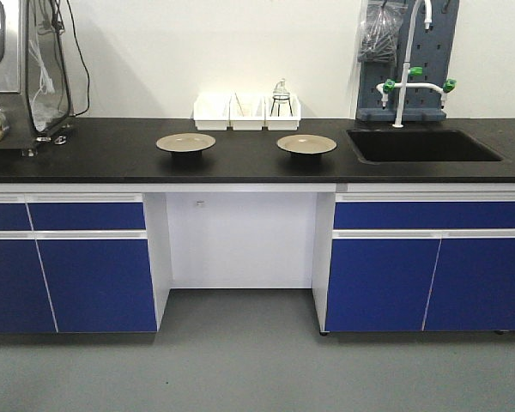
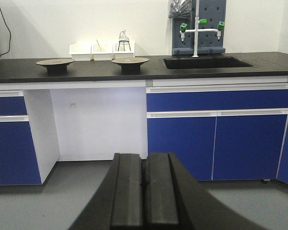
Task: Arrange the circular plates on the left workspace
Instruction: 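Drive the base up to the counter facing the two tan plates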
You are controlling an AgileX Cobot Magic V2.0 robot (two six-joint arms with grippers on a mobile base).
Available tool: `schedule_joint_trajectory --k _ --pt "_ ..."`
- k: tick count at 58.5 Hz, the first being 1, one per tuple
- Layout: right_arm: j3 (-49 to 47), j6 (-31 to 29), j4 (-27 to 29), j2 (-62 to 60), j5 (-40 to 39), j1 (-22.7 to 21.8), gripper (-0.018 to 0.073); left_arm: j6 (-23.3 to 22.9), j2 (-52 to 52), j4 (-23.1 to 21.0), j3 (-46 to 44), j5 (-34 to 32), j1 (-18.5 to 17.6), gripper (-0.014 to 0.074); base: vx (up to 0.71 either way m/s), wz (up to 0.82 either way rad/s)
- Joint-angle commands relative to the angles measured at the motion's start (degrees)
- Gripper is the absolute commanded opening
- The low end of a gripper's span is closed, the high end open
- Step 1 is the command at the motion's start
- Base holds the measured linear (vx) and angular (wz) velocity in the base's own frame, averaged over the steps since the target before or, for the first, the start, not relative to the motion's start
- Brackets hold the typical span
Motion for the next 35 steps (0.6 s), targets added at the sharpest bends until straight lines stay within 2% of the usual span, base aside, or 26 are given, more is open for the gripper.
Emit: schedule_joint_trajectory --k 1,35 --pt "0.35 -0.03 0.0 -0.89 -4.75 -0.26 0.0 -0.42 -0.84 -0.06 0.63 -4.58 -0.34 0.0003 0.05 0.01" --pt "0.35 -0.03 0.0 -0.89 -4.75 -0.26 0.0 -0.42 -0.84 -0.06 0.63 -4.58 -0.34 0.0003 0.16 -0.03"
